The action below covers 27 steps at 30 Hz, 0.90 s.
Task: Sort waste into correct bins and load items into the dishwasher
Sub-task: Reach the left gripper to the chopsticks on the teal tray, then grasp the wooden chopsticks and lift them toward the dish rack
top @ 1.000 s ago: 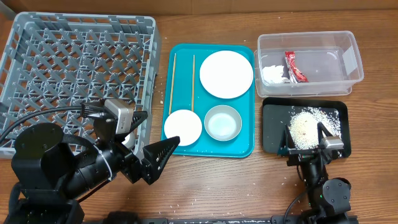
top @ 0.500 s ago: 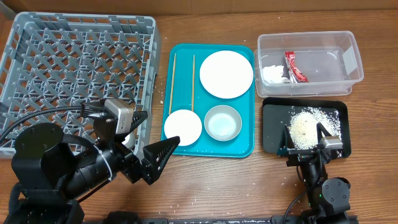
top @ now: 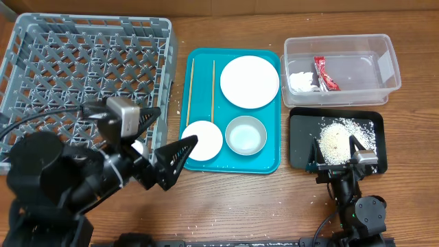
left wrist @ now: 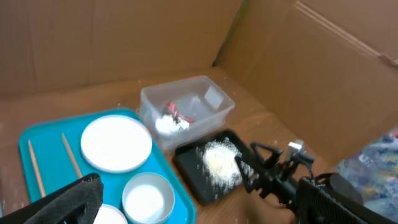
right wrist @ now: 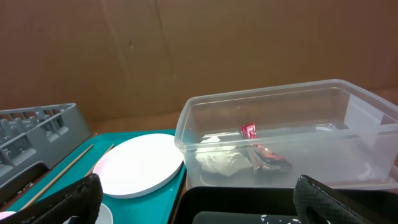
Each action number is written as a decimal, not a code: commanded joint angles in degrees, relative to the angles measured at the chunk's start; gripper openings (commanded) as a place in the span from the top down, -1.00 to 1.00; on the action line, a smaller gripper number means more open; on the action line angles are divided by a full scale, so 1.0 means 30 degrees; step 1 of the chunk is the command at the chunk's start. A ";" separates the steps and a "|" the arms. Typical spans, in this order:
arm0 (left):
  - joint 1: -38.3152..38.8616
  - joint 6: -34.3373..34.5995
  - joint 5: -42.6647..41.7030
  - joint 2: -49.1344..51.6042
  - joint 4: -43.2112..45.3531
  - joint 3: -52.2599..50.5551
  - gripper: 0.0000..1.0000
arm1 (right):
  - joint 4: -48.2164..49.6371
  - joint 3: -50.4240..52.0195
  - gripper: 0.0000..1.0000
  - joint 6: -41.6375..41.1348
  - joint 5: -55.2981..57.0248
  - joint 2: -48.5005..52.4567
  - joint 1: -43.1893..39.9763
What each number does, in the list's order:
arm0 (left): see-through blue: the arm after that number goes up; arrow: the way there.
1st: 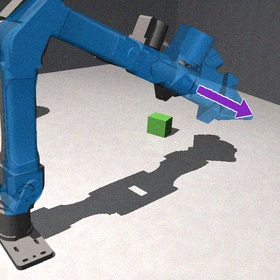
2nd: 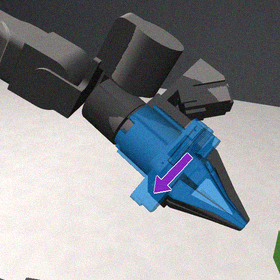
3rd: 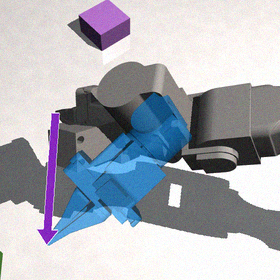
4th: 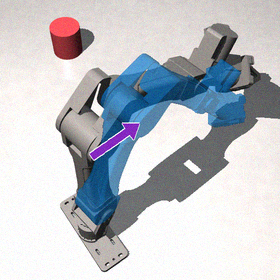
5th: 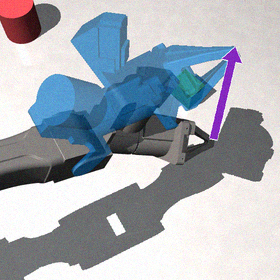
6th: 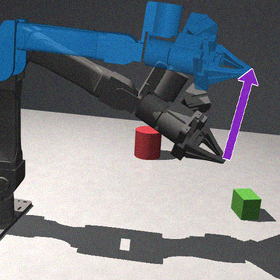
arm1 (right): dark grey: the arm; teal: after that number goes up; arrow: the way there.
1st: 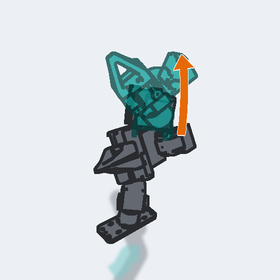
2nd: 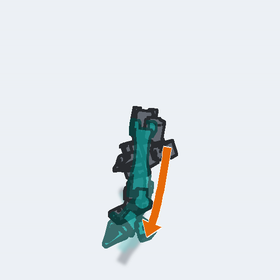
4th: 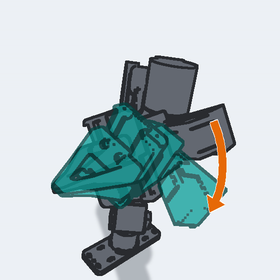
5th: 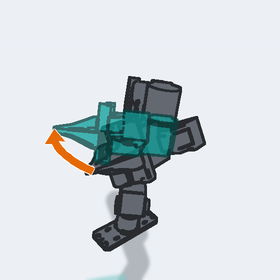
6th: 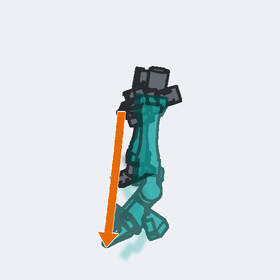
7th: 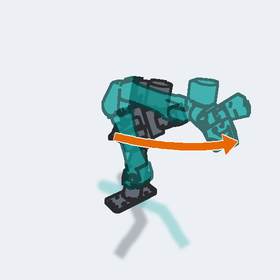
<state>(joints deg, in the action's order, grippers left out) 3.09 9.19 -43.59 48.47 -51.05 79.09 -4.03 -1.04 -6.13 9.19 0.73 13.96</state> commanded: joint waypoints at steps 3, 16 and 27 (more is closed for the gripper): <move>0.2892 0.0940 0.7963 0.4663 -0.2302 -0.0117 -1.00 | 0.0102 0.0197 -1.00 0.0058 -0.0073 -0.0182 0.0044; 0.4983 0.1253 1.2305 1.5977 0.3541 -0.0087 -0.86 | 0.0102 0.0197 -1.00 0.0066 -0.0073 -0.0182 0.0044; 0.5508 0.2594 1.2254 2.1158 0.6564 -0.0087 -0.11 | 0.0102 0.0197 -1.00 0.0066 -0.0073 -0.0182 0.0044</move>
<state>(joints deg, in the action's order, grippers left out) 18.44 15.70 -7.68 108.36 -32.51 78.91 -4.05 -1.04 -6.13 9.19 0.73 13.96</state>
